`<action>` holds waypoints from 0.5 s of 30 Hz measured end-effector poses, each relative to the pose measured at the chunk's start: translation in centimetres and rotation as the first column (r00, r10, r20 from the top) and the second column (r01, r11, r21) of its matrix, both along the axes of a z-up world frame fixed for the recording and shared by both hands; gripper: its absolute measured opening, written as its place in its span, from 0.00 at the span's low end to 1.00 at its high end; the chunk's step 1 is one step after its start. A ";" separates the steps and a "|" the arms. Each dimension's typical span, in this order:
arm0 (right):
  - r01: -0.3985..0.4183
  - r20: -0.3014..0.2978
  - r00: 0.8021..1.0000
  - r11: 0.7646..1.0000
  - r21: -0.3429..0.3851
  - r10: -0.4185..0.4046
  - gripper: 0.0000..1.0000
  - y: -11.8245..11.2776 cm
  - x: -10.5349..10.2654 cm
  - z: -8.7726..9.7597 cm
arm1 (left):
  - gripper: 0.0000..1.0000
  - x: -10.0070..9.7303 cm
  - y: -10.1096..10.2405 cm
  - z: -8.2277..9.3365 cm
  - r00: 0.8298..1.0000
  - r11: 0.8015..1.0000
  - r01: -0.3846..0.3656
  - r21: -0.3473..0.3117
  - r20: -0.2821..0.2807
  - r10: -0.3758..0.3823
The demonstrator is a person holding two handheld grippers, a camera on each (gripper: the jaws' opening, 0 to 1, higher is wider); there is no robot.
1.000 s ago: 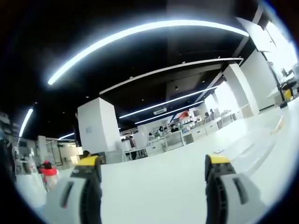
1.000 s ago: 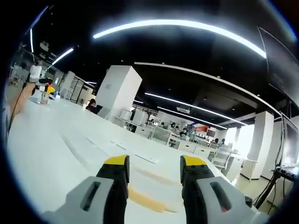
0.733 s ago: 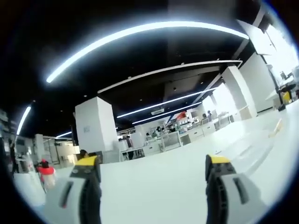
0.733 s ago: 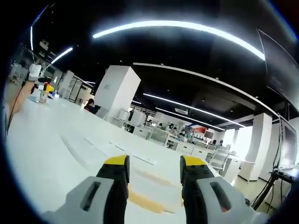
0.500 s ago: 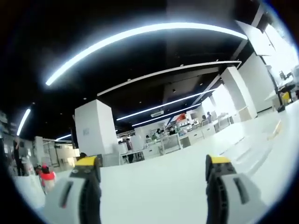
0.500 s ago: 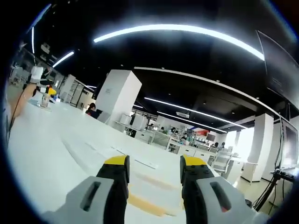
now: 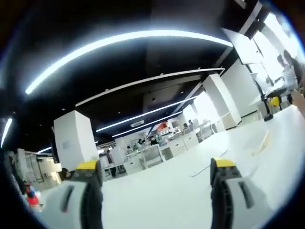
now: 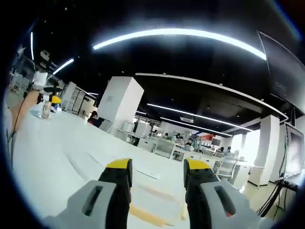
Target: Snap each plastic latch of the storage box into its locked position after aligning the lid with the box until every specified latch is closed and the lid sits flush.
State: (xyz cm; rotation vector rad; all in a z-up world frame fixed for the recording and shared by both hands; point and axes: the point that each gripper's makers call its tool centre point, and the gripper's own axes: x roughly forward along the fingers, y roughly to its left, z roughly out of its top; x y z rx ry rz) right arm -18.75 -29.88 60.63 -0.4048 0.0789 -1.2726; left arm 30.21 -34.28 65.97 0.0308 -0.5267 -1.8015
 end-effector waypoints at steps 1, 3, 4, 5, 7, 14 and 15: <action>0.000 -0.006 1.000 1.000 -0.001 0.000 0.44 0.0 0.0 0.1 | 0.95 -0.6 -0.1 0.1 1.000 1.000 0.013 0.004 0.010 -0.013; 0.006 -0.021 1.000 1.000 -0.001 -0.006 0.44 0.1 -0.2 0.5 | 0.95 -2.2 -0.6 0.4 0.998 0.998 0.053 0.018 0.035 -0.054; 0.007 -0.028 1.000 1.000 -0.003 -0.007 0.44 0.1 -0.3 0.8 | 0.95 -3.1 -0.9 0.6 0.996 0.997 0.077 0.025 0.046 -0.079; 0.007 -0.036 0.999 1.000 -0.006 -0.008 0.44 0.1 -0.4 1.1 | 0.95 -4.0 -1.1 0.6 0.993 0.995 0.098 0.033 0.056 -0.100; 0.008 -0.056 0.998 1.000 -0.009 -0.009 0.44 0.0 -0.6 1.7 | 0.95 -5.6 -1.7 0.7 0.988 0.990 0.135 0.046 0.069 -0.138; 0.036 -0.095 0.995 0.998 0.042 -0.032 0.44 -1.4 -2.7 2.1 | 0.94 -11.8 -3.5 0.4 0.950 0.957 0.267 0.113 0.134 -0.281; 0.040 -0.100 0.994 0.998 0.053 -0.034 0.44 -1.6 -3.0 2.1 | 0.94 -12.4 -3.6 0.3 0.946 0.953 0.280 0.119 0.137 -0.295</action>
